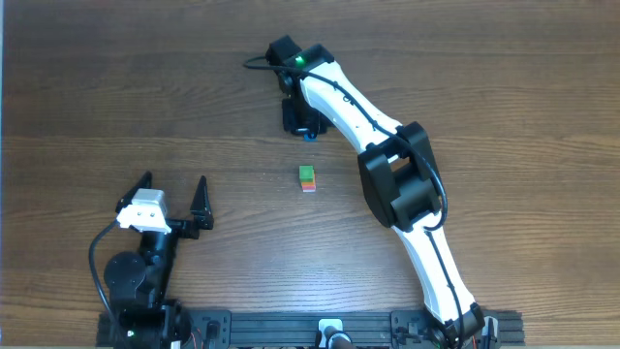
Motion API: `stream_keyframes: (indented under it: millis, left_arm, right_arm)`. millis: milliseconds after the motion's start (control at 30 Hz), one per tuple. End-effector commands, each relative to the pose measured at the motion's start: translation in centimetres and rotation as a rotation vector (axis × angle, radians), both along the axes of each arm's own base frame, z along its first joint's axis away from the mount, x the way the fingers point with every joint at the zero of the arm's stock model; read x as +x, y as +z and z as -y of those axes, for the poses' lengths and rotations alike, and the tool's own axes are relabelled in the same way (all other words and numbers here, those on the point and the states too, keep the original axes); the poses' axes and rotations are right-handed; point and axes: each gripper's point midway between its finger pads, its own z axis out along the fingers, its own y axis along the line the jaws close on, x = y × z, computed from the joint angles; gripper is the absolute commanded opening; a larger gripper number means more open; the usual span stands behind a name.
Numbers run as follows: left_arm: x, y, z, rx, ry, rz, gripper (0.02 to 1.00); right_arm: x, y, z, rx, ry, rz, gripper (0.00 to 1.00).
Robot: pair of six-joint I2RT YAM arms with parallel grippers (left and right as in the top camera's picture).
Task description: Stack Cubes
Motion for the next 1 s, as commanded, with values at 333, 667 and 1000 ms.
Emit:
stream_keyframes:
  millis: [333, 667, 1000]
  left_arm:
    - [0.0, -0.2, -0.2, 0.011, 0.006, 0.0, 1.0]
    - [0.0, -0.2, -0.2, 0.011, 0.006, 0.0, 1.0]
    - [0.0, -0.2, -0.2, 0.011, 0.006, 0.0, 1.0]
  right_arm:
    - [-1.0, 13.2, 0.9, 0.044, -0.008, 0.198, 0.187]
    - [-7.7, 18.2, 1.0, -0.009, 0.006, 0.172, 0.187]
    - [-12.2, 17.8, 0.8, -0.064, -0.006, 0.067, 0.185]
